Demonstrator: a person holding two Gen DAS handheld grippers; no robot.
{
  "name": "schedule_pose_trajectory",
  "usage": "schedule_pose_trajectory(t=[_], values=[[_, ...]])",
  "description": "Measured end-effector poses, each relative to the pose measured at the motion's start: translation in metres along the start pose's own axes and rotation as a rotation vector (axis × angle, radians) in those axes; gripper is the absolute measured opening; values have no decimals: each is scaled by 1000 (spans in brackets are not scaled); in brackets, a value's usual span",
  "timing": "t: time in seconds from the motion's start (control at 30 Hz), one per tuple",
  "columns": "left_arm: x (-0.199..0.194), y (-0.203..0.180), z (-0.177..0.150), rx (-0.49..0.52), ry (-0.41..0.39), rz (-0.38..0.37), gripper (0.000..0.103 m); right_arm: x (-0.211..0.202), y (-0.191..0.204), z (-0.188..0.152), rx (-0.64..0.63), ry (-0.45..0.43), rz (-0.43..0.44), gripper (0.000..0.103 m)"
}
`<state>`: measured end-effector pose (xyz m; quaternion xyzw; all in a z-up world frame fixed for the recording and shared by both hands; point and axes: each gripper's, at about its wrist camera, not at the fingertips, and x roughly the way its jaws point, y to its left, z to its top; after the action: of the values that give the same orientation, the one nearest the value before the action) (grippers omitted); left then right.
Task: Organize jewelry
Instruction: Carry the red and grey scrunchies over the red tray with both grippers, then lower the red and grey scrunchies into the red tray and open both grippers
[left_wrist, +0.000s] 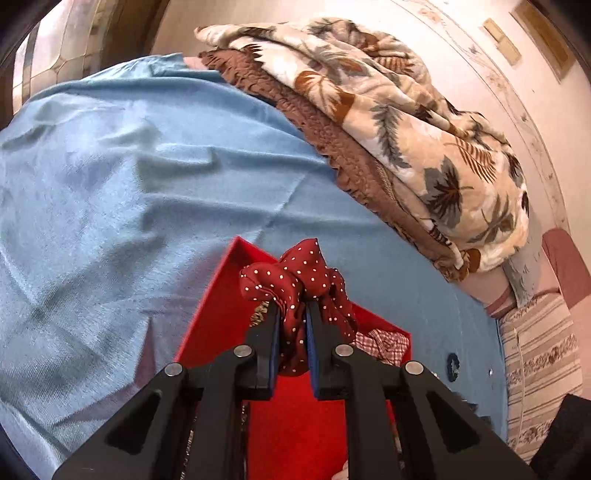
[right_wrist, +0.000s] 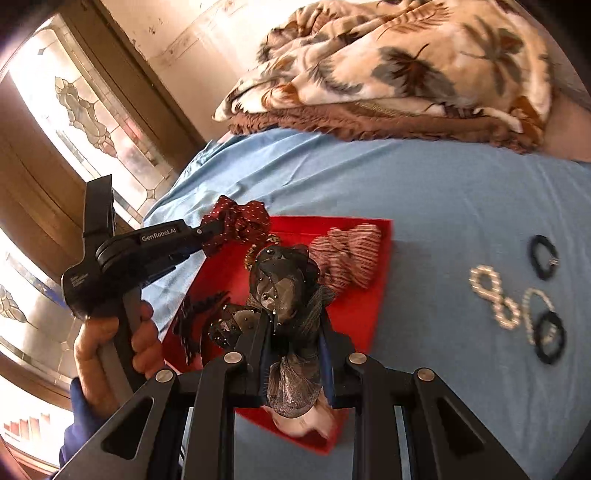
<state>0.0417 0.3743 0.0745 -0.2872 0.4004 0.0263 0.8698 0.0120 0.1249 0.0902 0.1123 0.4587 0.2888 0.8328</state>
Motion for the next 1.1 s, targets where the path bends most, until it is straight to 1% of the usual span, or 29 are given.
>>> schedule_pose_trajectory(t=[0.1,0.17,0.23,0.4,0.5,0.53,0.6,0.7,0.77,0.83,0.87,0.9,0.93,0.97,1.0,1.1], values=[[-3,7,3,-25,-2,-9,12,23,6,6,20,42,35,24],[-2,8,2,-12,6,14,12,36,9,6,21,69,41,24],[2,8,0,6,22,60,12,47,10,5,24,90,36,24],[11,11,-2,21,50,143,12,76,9,14,7,121,-18,24],[14,14,-3,23,58,196,12,90,6,25,-1,118,-57,24],[15,15,-4,23,63,213,12,95,5,31,-9,109,-87,24],[17,18,-5,17,75,227,12,103,4,40,-16,99,-124,24],[19,17,-6,21,82,236,13,111,-1,48,-14,95,-155,24],[18,15,-6,31,75,243,13,117,-2,51,-19,98,-178,28],[14,11,-6,43,64,238,18,117,-3,52,-18,91,-191,29],[11,9,-5,46,56,232,23,116,-3,51,-13,89,-186,37],[7,7,-5,49,45,225,29,113,-3,51,-4,85,-177,41],[3,5,-5,52,29,218,31,110,-4,52,5,79,-171,49],[-2,3,-5,58,14,211,34,107,-4,53,13,68,-164,53],[-5,1,-4,62,5,204,36,103,-3,54,17,59,-160,55],[-14,-4,-6,78,-16,179,38,88,-4,57,32,36,-141,58]])
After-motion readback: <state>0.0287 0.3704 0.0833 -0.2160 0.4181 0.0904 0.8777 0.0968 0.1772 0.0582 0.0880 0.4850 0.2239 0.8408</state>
